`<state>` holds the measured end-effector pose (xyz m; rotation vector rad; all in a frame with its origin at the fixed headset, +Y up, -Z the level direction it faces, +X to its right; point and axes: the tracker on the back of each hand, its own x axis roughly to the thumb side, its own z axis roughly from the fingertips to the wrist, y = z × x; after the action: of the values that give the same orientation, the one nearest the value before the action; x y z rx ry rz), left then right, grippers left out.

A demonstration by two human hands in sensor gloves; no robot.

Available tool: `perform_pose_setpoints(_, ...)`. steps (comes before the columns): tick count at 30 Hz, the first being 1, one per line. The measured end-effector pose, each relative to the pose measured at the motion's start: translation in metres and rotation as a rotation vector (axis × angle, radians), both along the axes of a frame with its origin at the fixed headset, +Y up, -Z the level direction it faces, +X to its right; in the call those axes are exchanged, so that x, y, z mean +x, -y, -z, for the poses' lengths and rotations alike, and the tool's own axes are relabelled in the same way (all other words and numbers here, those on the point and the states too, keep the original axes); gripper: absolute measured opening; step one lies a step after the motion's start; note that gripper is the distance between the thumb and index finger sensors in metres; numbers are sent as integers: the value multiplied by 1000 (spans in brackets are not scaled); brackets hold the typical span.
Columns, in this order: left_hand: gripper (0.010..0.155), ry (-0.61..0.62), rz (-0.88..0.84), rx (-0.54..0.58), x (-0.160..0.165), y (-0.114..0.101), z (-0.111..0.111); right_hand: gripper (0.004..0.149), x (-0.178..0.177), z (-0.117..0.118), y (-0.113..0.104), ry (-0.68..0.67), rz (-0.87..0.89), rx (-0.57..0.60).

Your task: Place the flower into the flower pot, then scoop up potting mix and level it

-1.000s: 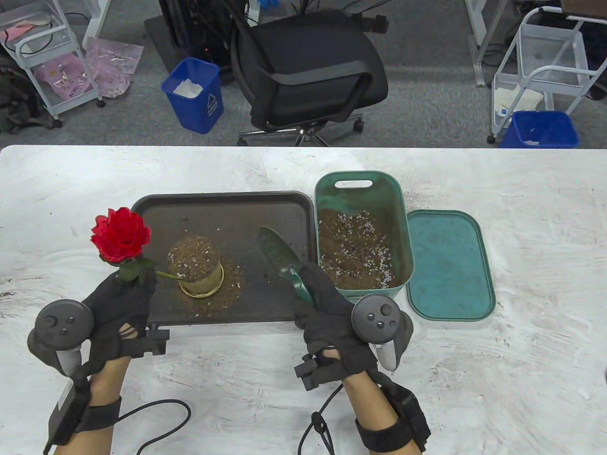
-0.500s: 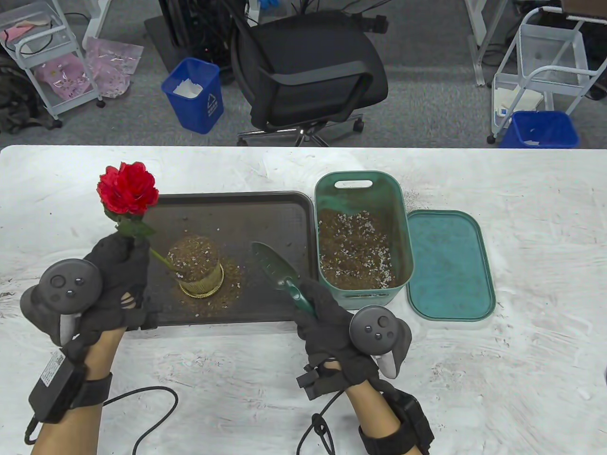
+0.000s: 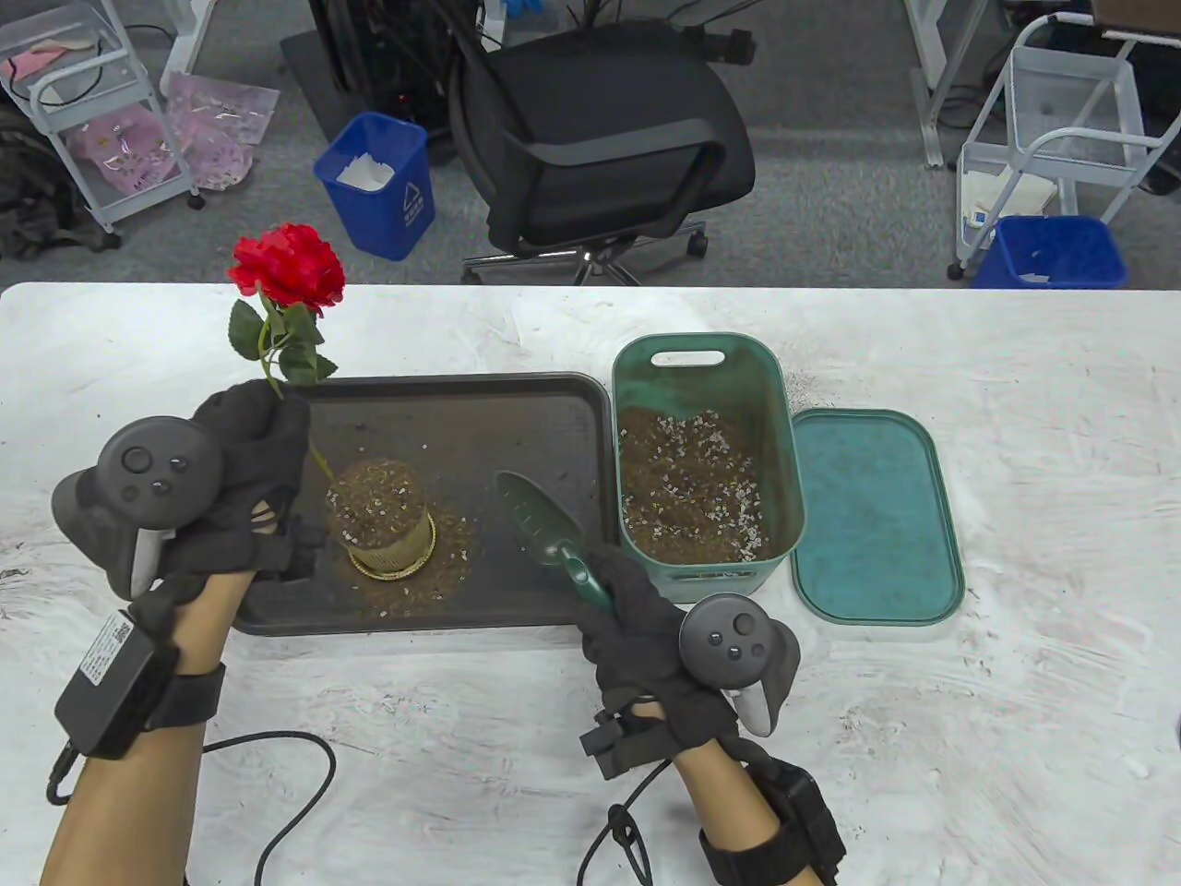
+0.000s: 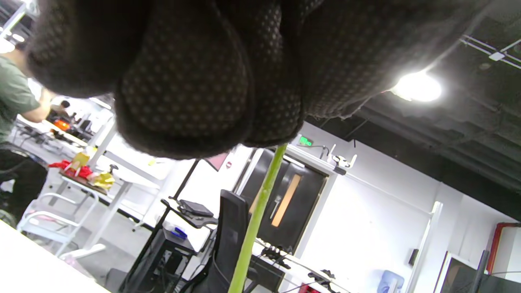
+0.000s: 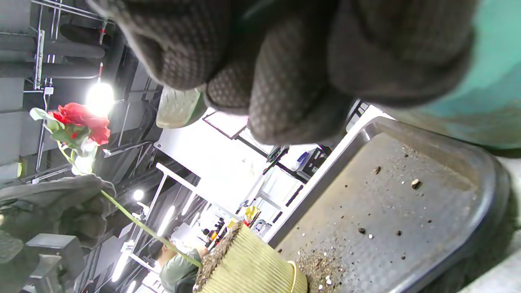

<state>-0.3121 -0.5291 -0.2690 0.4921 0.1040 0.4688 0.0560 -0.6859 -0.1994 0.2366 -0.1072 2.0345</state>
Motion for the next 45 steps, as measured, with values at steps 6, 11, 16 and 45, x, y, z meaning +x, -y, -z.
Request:
perform_pose_setpoints(6, 43, -14, -1, 14, -4, -9, 0, 61, -2, 0, 1, -10, -7, -7)
perform_pose_setpoints(11, 42, -18, -28, 26, -4, -8, 1, 61, -3, -1, 1, -11, -10, -9)
perform_pose_setpoints(16, 42, -26, 15, 14, 2, -3, 6, 61, -4, -1, 1, -13, -14, -9)
perform_pose_setpoints(45, 42, 54, -111, -225, -5, 65, 39, 55, -79, 24, -39, 9, -368, 52)
